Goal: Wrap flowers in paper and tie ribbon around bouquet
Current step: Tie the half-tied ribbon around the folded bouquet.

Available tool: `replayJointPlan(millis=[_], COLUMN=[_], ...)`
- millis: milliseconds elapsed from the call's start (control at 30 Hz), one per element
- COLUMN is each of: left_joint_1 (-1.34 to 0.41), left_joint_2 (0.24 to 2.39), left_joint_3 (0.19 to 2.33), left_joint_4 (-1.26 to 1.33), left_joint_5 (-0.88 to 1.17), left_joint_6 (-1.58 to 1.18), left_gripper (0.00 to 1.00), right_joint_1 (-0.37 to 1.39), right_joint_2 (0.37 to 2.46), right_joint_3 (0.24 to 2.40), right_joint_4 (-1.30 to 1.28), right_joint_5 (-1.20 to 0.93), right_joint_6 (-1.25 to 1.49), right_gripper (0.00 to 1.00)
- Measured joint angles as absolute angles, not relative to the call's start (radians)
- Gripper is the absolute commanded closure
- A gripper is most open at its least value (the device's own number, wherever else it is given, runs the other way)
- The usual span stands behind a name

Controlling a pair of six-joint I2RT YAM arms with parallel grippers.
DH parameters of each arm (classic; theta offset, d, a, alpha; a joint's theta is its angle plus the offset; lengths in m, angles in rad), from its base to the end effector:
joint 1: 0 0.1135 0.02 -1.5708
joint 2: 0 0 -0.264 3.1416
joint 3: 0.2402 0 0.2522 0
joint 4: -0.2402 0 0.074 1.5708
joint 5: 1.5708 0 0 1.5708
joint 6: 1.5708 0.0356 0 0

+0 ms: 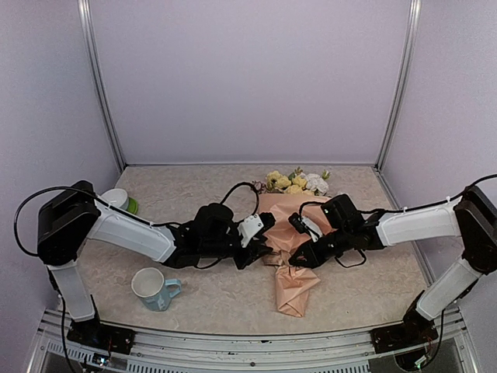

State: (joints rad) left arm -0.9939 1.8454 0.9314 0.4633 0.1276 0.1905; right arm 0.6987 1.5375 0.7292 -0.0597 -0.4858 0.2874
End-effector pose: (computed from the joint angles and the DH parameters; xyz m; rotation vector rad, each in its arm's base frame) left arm 0.2073 -0.3269 0.1626 1.2271 1.6751 -0.6307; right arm 0.2129 0.2005 0.1612 -0.7518 2.4632 1.0049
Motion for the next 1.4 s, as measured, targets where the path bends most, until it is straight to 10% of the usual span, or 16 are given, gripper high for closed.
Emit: replayJointPlan(millis=[1400], left_joint_1=[-1.132], left_joint_2=[2.012], left_joint_3=[1.14], left_joint_4=[0.245], left_joint_5=[-0.06], left_joint_6=[0.221], left_gripper=[0.75], right_joint_1=[0.684], right_joint_2=[1.522], right_joint_3=[0.756], right_joint_4=[-0.08], right_joint_5=[-0.408], right_joint_6=[0.321], right_gripper=[1.0])
